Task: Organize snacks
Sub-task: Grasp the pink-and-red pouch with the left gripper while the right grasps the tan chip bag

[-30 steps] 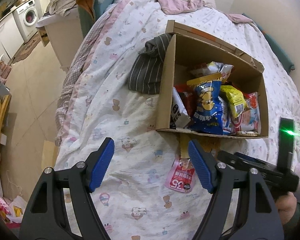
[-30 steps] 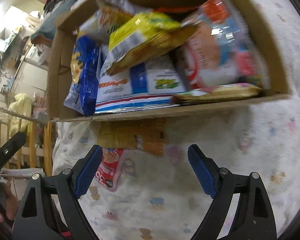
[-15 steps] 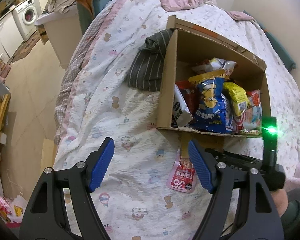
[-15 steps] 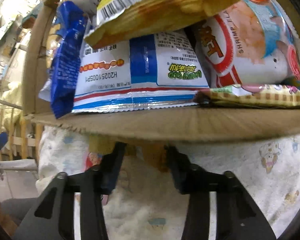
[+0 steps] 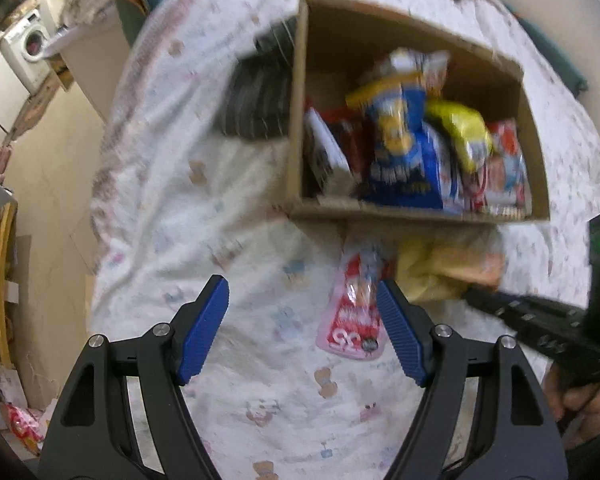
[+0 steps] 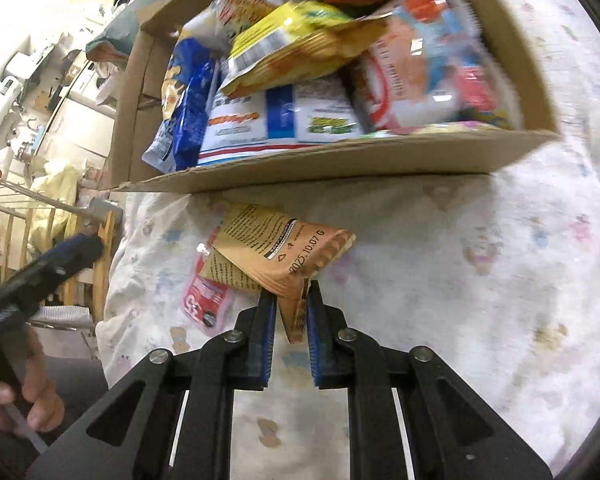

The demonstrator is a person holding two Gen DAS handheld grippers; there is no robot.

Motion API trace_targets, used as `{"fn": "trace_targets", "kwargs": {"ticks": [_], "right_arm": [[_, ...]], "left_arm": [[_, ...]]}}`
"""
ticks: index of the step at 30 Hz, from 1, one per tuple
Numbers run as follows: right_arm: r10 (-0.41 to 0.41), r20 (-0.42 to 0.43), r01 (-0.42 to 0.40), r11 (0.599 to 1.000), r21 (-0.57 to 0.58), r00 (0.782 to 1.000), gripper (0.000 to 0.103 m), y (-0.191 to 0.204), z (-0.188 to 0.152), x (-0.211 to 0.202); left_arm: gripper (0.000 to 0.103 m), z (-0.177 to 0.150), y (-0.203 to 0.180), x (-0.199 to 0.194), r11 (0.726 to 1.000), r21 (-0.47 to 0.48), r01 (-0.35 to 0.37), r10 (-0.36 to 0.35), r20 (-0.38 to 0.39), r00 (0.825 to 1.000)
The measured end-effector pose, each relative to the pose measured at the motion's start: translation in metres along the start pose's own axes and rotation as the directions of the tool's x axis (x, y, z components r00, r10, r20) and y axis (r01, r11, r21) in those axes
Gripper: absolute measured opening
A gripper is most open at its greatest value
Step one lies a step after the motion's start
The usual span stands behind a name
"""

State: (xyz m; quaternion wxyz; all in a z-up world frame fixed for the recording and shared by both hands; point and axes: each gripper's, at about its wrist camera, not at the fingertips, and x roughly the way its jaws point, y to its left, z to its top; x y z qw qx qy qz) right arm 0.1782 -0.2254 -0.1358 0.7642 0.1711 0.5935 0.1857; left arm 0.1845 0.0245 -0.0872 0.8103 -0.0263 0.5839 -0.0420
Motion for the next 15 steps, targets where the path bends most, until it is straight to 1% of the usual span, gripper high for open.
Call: {"fn": "trace_targets", "kwargs": {"ticks": [3,5,10,13,15], "right_arm": [[-0.005,0.019,0.004,1.000,0.016,1.000,0.015,-0.011,-0.004,-0.009],[-0.010,0.030,0.009,1.000,0.028,0.999,0.015,-0.016,-0.005,-0.012],[-0.013,0.050,0.011,0.999,0.045,0.999,0.015,-0.022,-0.010,-0.022],[-0.007,0.066,0.004,0.998,0.055,0.998,0.015,-0.029,-0.012,-0.030],[-0.004,0.076,-0.001,0.998,0.061,0.997,0.015,-0.033,-0.015,-0.035]], "left_arm": [[0.073,-0.006,-0.016,0.020,0.999,0.039,0.012,-0.009,-0.082,0.997],[0.073,-0.009,-0.029,0.032,0.997,0.075,0.005,0.004,-0.112,0.994],[0.073,-0.009,-0.057,0.056,0.989,0.150,-0.013,0.038,-0.165,0.986],[0.073,-0.006,-0.070,0.075,0.981,0.194,-0.021,0.061,-0.203,0.977],[0.073,-0.004,-0.077,0.087,0.975,0.217,-0.040,0.088,-0.219,0.972]]}}
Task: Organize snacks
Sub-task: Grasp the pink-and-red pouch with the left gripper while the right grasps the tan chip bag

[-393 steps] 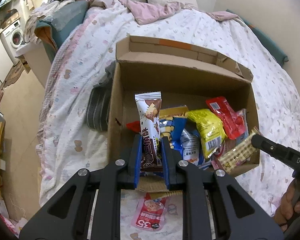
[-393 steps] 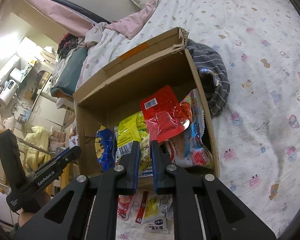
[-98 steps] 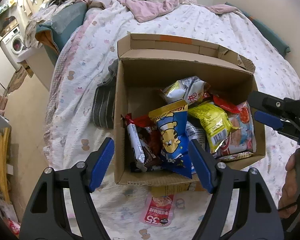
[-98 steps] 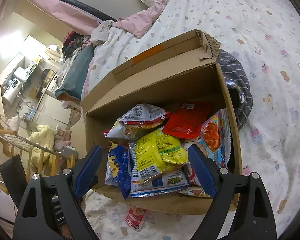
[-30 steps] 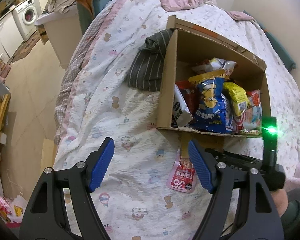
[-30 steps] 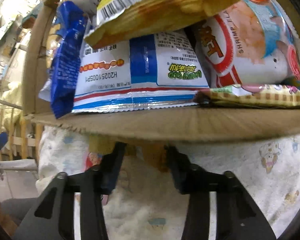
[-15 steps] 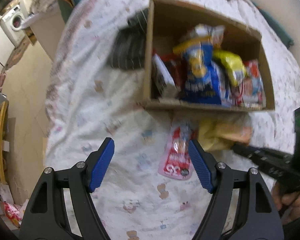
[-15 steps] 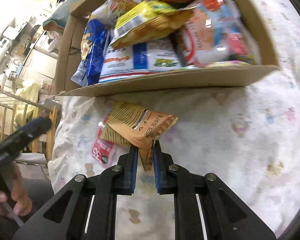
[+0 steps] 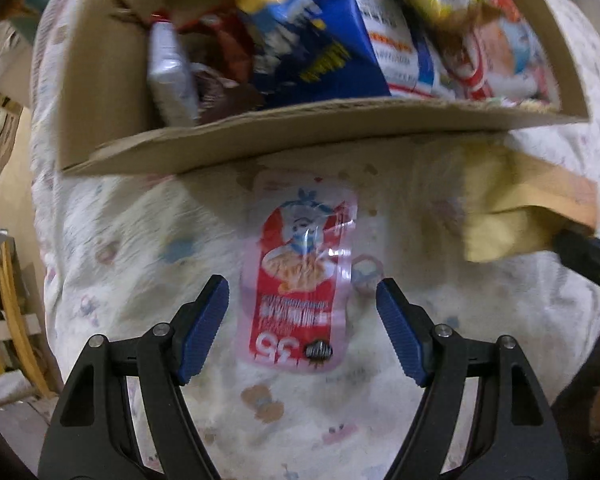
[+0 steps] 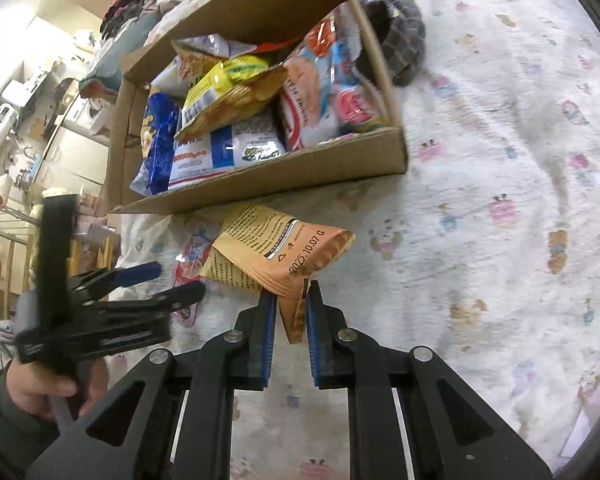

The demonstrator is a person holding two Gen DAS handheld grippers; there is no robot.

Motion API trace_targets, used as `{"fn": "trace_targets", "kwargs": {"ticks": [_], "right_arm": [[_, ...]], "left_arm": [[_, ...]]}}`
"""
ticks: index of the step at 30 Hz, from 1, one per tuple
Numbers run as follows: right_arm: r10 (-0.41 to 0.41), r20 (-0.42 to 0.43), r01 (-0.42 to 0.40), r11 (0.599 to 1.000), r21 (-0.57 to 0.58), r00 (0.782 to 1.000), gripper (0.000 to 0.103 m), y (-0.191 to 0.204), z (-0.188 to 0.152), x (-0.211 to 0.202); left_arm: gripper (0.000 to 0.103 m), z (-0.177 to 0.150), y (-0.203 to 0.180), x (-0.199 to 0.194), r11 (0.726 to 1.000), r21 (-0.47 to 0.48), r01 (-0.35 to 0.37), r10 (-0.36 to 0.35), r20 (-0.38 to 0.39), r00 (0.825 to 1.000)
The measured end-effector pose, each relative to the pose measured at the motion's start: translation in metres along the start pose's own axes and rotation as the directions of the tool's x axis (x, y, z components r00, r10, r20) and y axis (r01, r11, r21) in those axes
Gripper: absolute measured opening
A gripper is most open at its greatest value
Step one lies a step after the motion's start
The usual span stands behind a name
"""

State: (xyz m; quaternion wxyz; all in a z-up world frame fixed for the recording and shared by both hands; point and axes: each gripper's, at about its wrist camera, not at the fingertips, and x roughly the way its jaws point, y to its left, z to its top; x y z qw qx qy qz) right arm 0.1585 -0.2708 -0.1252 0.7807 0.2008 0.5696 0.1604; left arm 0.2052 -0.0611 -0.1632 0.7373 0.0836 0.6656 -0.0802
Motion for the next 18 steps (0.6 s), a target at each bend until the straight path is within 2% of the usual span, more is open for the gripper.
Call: {"fn": "trace_targets", "kwargs": {"ticks": [6,10,13,15,17,18], "right_arm": [[0.013,0.017,-0.013,1.000,0.009,1.000,0.015,-0.011,-0.002,-0.010],[0.019,0.023,-0.019,1.000,0.014,1.000,0.015,-0.014,-0.002,-0.013],[0.022,0.023,-0.023,1.000,0.009,0.999,0.015,-0.012,-0.002,-0.013],[0.021,0.026,-0.021,1.000,-0.003,0.999,0.015,-0.008,0.000,-0.013],[0.023,0.029,-0.023,1.000,-0.009,0.999,0.015,-0.005,0.001,-0.013],[0.025,0.030,-0.025,1.000,-0.011,0.999,0.015,-0.004,0.002,-0.014]], "left_arm": [[0.074,0.008,-0.010,0.023,1.000,-0.006,-0.030,0.030,-0.051,0.998],[0.072,0.007,-0.009,0.023,1.000,-0.018,-0.002,0.001,-0.047,0.999],[0.055,0.004,-0.004,0.021,1.000,-0.025,0.001,-0.002,-0.031,1.000],[0.052,-0.001,-0.006,0.018,1.000,-0.012,-0.005,0.005,-0.019,1.000],[0.041,-0.008,-0.009,0.014,1.000,0.004,-0.008,0.008,-0.009,1.000],[0.039,-0.010,-0.012,0.011,1.000,0.007,-0.006,0.006,-0.007,1.000]]}}
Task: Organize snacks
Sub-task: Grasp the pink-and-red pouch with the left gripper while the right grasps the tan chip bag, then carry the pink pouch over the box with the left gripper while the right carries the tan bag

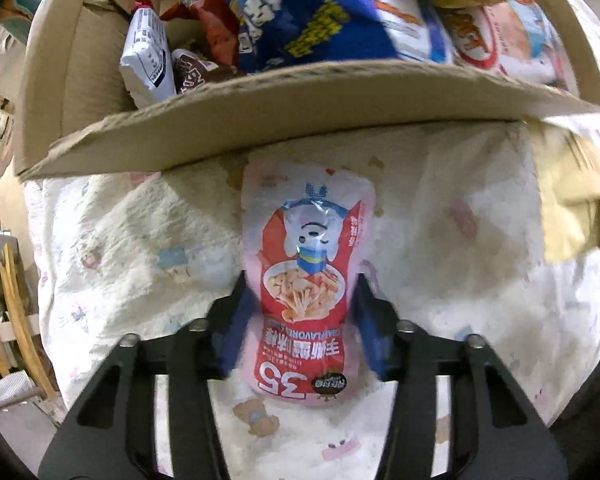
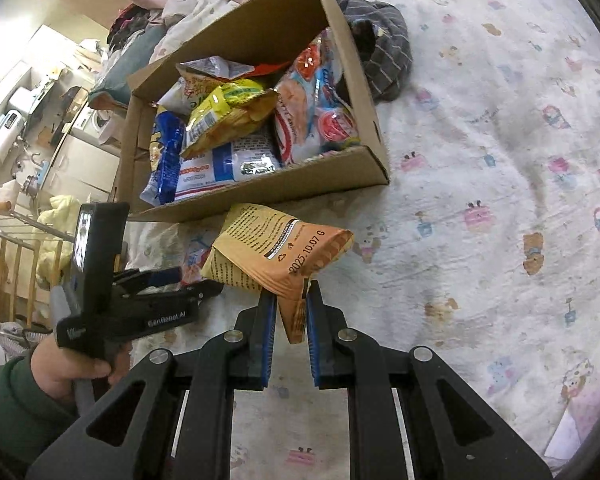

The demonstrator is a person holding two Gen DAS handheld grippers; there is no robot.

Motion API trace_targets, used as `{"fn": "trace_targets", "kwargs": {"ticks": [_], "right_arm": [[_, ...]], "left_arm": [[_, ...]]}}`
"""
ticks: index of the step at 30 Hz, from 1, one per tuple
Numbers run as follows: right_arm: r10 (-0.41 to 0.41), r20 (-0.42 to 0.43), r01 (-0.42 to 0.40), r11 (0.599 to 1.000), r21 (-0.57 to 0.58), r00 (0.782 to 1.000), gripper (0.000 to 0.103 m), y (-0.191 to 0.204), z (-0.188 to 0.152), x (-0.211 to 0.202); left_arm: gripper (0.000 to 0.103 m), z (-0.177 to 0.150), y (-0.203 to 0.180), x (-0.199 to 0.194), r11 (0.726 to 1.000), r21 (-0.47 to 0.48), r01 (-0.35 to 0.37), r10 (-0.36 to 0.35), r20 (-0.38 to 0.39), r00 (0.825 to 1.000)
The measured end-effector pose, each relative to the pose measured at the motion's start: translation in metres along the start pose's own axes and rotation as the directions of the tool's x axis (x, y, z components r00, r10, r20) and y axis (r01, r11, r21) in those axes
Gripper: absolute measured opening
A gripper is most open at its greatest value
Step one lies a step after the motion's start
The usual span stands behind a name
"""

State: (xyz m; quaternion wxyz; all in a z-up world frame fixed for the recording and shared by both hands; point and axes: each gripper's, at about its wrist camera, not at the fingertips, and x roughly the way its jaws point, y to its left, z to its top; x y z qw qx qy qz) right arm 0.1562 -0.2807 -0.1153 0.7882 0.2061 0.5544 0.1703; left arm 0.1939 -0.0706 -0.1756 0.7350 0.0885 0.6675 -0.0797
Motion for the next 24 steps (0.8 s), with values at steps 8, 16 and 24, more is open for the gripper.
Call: {"fn": "trace_targets", "kwargs": {"ticks": [8,16,24], "right_arm": [[-0.001,-0.004,0.001,1.000,-0.026,1.000,0.015,0.013,0.002,0.003],[0.007,0.012,-0.006,0.999,-0.053,1.000,0.015,0.025,-0.004,-0.005],[0.010,0.064,-0.004,0.995,-0.104,0.998,0.015,0.040,-0.001,-0.026]], "left_arm": [[0.022,-0.019,0.013,-0.030,0.999,-0.032,0.037,-0.035,0.046,0.998],[0.020,-0.050,0.043,-0.062,0.995,-0.085,0.048,-0.038,0.120,0.992],[0.020,-0.070,0.055,-0.117,0.992,-0.119,0.043,-0.012,0.247,0.969]]}}
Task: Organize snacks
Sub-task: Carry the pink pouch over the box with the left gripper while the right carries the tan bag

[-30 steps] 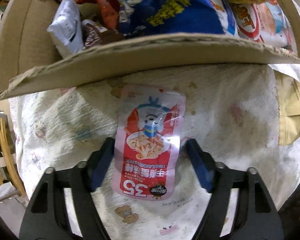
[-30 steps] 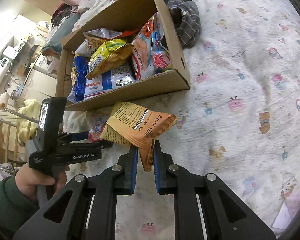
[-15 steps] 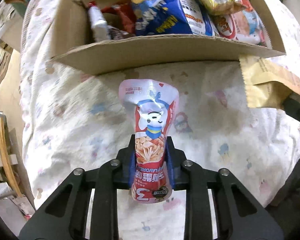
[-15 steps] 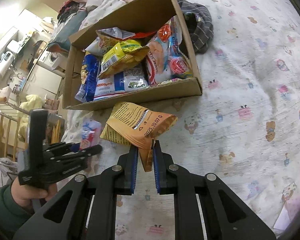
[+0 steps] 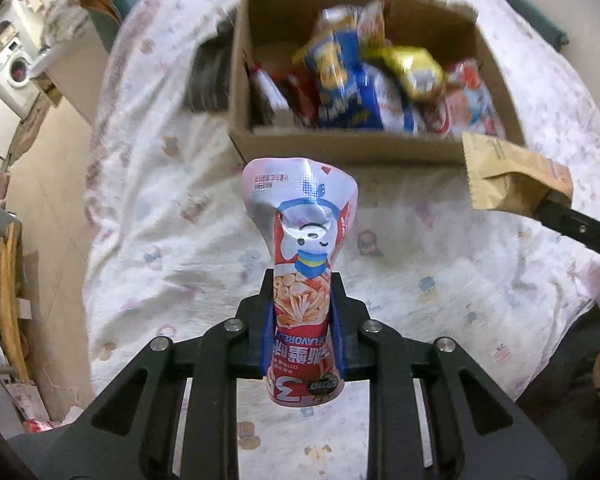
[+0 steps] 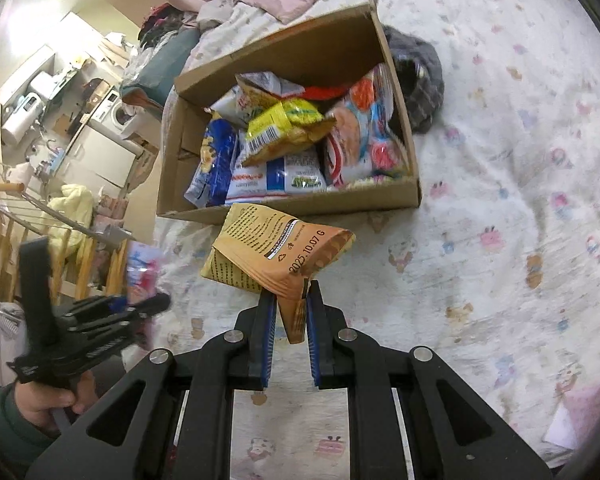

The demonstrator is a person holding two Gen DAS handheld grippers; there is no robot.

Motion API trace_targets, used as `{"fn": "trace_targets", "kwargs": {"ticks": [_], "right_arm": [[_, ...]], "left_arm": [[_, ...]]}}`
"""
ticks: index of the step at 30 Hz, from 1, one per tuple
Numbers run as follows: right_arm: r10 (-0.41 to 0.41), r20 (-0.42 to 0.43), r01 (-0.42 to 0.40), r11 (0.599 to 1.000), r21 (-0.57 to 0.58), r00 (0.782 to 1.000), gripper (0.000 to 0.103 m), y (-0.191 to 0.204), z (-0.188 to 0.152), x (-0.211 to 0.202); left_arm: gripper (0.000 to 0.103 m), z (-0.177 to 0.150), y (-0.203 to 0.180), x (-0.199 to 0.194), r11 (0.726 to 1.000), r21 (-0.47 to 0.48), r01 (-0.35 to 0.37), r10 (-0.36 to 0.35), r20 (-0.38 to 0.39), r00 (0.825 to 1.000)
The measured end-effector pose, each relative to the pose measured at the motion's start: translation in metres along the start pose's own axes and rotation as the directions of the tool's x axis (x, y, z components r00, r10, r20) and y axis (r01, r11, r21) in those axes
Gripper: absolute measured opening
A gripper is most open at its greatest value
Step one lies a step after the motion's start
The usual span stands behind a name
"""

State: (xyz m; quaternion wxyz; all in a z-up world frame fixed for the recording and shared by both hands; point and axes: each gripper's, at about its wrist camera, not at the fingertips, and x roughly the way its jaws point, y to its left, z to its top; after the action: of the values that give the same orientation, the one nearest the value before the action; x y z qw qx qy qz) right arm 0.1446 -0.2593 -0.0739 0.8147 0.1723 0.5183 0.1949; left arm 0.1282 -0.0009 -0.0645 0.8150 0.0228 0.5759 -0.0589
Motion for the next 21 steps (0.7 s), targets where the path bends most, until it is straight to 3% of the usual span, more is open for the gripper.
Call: {"fn": "trace_targets", "kwargs": {"ticks": [8,14,21], "right_arm": [[0.042,0.113,-0.044,0.999,0.011,0.993,0.015,-0.001,0.025,-0.030],[-0.001,0.155,-0.002,1.000,0.018,0.988,0.015,-0.004,0.051,-0.037],[-0.004,0.149,0.007,1.000,-0.017,0.989,0.015,0.008,0.078,-0.021]], "left_arm": [[0.019,0.037,0.010,-0.047,0.999,-0.026,-0.018,0.022,0.141,0.990],[0.020,0.070,0.011,-0.056,0.998,-0.020,-0.053,0.056,0.227,0.972],[0.020,0.099,0.013,-0.043,0.999,-0.045,-0.011,0.021,0.226,0.974]]}}
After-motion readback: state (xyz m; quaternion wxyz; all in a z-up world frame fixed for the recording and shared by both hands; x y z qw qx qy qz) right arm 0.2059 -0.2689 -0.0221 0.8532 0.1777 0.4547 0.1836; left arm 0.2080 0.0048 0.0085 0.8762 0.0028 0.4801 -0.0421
